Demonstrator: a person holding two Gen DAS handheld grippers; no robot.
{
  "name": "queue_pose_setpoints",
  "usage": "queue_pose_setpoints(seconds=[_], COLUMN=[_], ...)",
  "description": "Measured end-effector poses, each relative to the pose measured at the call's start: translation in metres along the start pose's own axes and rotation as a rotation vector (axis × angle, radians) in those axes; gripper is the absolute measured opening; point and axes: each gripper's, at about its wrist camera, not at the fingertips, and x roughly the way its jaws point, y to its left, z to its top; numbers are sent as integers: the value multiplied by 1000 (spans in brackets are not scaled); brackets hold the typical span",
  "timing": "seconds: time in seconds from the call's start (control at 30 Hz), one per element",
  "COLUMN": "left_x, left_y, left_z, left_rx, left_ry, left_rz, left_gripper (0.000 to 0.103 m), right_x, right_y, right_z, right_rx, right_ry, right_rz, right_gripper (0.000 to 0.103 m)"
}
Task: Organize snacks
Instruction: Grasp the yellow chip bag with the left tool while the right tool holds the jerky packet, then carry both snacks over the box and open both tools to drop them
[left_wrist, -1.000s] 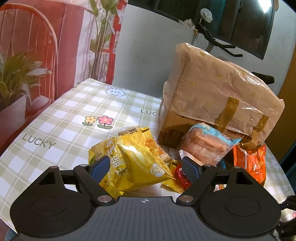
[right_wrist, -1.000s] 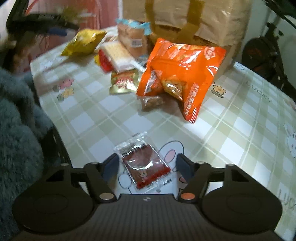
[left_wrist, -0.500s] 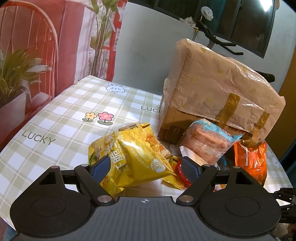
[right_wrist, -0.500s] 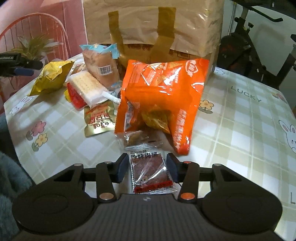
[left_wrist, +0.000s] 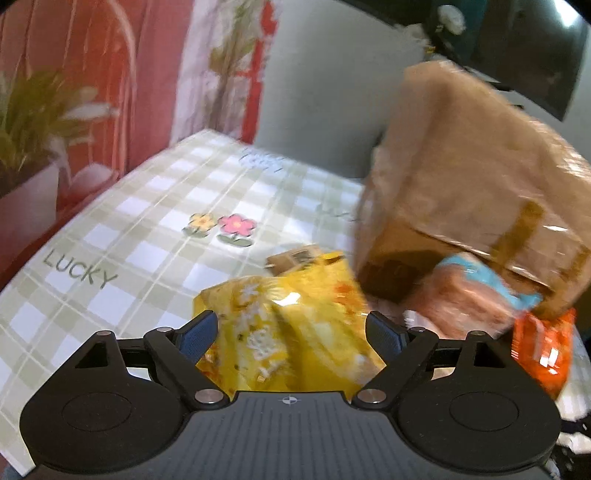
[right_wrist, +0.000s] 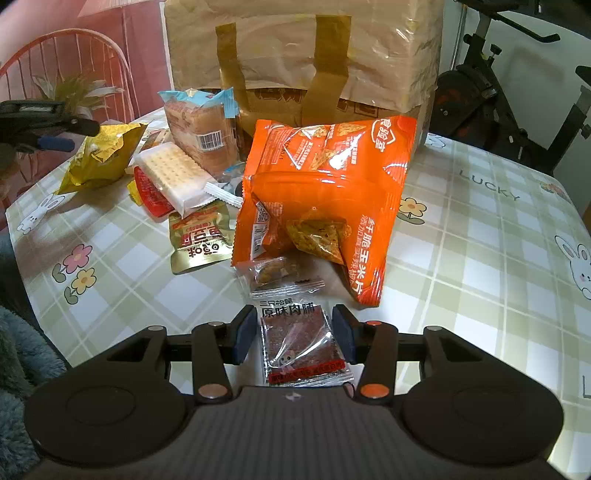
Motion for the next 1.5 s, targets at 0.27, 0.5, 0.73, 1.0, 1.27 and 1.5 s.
queue_pose_setpoints(seconds=[0.27,0.5,0.73,1.0,1.27,1.5], left_x=[14,16,-7,-40,-68,-94], left_y=[-1,-6,-3,-7,-21,-42], left_z=[-5,-7,-9,-9,1,31], left_rx=[29,61,64,88,121,157], left_ry=[-8,-29,-58,-99,-169,-283], left_rz=[-1,2,-44,-75,-110,-163], left_gripper=[95,94,82,82,82,82], right_x=[-1,1,-2,-19,-37,-64], right_y=[1,1,3,2,12,19], right_z=[-1,0,1,3,18,54], right_rx=[5,-10,-8,18,12,-28], right_ry=[-7,-6,-8,-57,-138,-278], right_rz=[-9,-16,-12,2,38,62], right_gripper=[48,48,47,47,47,47])
